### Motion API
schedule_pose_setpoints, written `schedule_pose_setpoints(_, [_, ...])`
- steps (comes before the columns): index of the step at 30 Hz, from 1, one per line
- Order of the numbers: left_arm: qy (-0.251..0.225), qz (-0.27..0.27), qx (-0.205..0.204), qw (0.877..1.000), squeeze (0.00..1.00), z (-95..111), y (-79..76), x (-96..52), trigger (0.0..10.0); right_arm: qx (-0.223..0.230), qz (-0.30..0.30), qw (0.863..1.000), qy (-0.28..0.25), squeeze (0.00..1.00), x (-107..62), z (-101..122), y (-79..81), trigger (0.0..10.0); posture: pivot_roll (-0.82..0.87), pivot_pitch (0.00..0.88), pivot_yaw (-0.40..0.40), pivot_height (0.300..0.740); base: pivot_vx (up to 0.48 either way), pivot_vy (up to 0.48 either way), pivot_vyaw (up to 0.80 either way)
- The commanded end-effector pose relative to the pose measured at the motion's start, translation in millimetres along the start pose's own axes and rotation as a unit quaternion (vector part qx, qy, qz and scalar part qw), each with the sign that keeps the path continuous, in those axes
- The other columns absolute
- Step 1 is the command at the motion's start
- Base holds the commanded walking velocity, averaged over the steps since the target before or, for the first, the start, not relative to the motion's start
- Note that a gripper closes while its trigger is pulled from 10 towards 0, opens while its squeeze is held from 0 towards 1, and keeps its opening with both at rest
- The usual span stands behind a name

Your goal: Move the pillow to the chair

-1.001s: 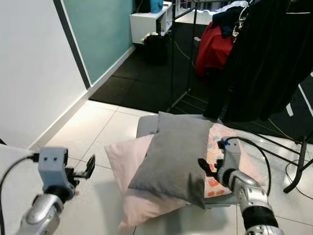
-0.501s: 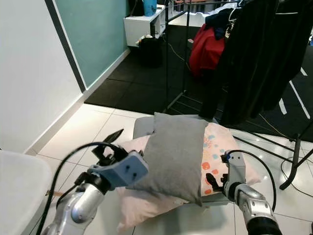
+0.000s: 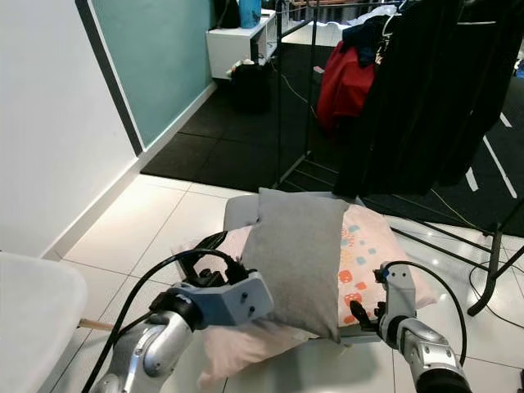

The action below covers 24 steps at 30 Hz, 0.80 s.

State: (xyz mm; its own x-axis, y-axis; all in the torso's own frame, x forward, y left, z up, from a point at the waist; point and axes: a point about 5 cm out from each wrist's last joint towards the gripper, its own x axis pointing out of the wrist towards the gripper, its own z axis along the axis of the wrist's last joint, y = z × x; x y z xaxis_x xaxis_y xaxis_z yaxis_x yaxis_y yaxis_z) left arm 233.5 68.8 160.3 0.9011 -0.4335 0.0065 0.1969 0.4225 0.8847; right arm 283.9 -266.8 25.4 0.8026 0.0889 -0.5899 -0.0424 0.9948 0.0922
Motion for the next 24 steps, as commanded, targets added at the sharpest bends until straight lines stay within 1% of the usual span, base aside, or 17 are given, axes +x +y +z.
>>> schedule_pose_setpoints(1, [-0.007, -0.018, 0.017, 1.000, 0.00, 4.5, -7.0, 1.5, 10.0, -0.002, -0.004, 1.000, 0.002, 0.00, -1.2, -1.6, -4.7, 10.0, -0.15, 0.078, -0.028, 0.740, 0.000, 0.000, 0.00])
schedule_pose_setpoints(6, [-0.001, -0.026, 0.027, 0.999, 0.00, 5.4, -8.7, 3.8, 10.0, -0.002, -0.009, 1.000, 0.006, 0.00, -1.8, -4.8, -8.0, 10.0, -0.14, 0.075, -0.034, 0.740, 0.000, 0.000, 0.00])
schedule_pose_setpoints(7, [0.000, -0.027, 0.029, 0.999, 0.00, 5.1, -8.4, 3.7, 10.0, -0.002, -0.010, 1.000, 0.007, 0.00, -1.6, -5.3, -7.8, 10.0, -0.15, 0.076, -0.024, 0.740, 0.000, 0.000, 0.00])
schedule_pose_setpoints(9, [-0.001, -0.028, 0.016, 0.999, 0.00, 3.8, -6.4, 2.9, 10.0, 0.001, -0.012, 1.000, 0.006, 0.00, -1.6, -6.1, -8.0, 10.0, -0.15, 0.076, -0.019, 0.740, 0.000, 0.000, 0.00])
schedule_pose_setpoints(11, [-0.001, -0.020, 0.026, 0.999, 0.00, 4.3, -4.3, 0.4, 10.0, 0.007, -0.014, 1.000, 0.002, 0.00, -2.3, -7.0, -8.7, 10.0, -0.14, 0.079, -0.006, 0.740, 0.000, 0.000, 0.00])
schedule_pose_setpoints(15, [0.000, -0.021, 0.021, 1.000, 0.00, 4.3, -4.2, -0.5, 10.0, 0.011, -0.014, 1.000, 0.001, 0.00, -2.8, -8.1, -9.1, 10.0, -0.14, 0.080, -0.003, 0.740, 0.000, 0.000, 0.00])
schedule_pose_setpoints(20, [0.000, -0.020, 0.030, 0.999, 0.00, 5.4, -4.4, -2.0, 10.0, 0.013, -0.015, 1.000, -0.001, 0.00, -2.3, -8.3, -9.3, 10.0, -0.14, 0.082, 0.000, 0.740, 0.000, 0.000, 0.00])
schedule_pose_setpoints(23, [0.001, -0.021, 0.028, 0.999, 0.00, 4.5, -4.8, -2.7, 10.0, 0.011, -0.016, 1.000, -0.003, 0.00, -1.0, -6.4, -8.1, 10.0, -0.14, 0.072, -0.003, 0.740, 0.000, 0.000, 0.00])
schedule_pose_setpoints(24, [0.002, -0.020, 0.027, 0.999, 0.00, 2.1, -4.9, -3.4, 10.0, 0.015, -0.014, 1.000, -0.008, 0.00, 0.9, -4.4, -5.2, 10.0, -0.14, 0.052, 0.025, 0.740, 0.000, 0.000, 0.00])
